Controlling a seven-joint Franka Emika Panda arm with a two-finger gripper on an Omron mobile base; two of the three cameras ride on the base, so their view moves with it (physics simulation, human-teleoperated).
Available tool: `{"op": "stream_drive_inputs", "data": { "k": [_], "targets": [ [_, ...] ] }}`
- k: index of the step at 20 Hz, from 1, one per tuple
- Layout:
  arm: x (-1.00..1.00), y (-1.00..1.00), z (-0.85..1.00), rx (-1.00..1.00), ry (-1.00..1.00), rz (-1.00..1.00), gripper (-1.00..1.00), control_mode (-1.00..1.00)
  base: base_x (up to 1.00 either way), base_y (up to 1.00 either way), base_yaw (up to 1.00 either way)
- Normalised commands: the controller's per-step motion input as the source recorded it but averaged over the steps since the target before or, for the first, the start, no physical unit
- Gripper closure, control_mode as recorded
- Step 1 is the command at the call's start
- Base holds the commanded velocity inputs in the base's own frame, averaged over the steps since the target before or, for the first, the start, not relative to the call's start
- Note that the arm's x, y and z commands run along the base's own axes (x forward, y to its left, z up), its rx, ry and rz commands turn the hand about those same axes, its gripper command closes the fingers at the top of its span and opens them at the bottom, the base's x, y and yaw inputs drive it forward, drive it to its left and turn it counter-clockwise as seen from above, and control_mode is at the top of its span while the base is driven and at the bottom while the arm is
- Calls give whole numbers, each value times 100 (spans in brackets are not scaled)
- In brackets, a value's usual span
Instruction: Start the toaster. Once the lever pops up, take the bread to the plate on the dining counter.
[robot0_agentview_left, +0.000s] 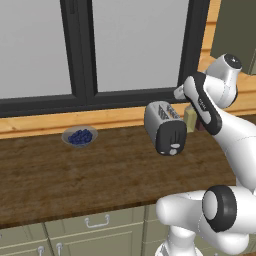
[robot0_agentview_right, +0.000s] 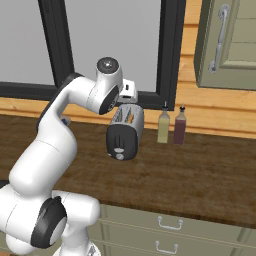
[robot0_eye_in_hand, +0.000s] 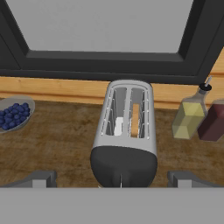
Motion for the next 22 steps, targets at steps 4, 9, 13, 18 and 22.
{"op": "stream_drive_inputs", "data": {
  "k": [4,9,13,18,22],
  "targets": [
    [0,0,0,0,0,0,-100,-100,0,0,0],
    [0,0,0,0,0,0,-100,-100,0,0,0],
    [0,0,0,0,0,0,-100,-100,0,0,0],
    [0,0,0,0,0,0,-100,-100,0,0,0],
    [0,0,0,0,0,0,-100,-100,0,0,0]
  ]
}}
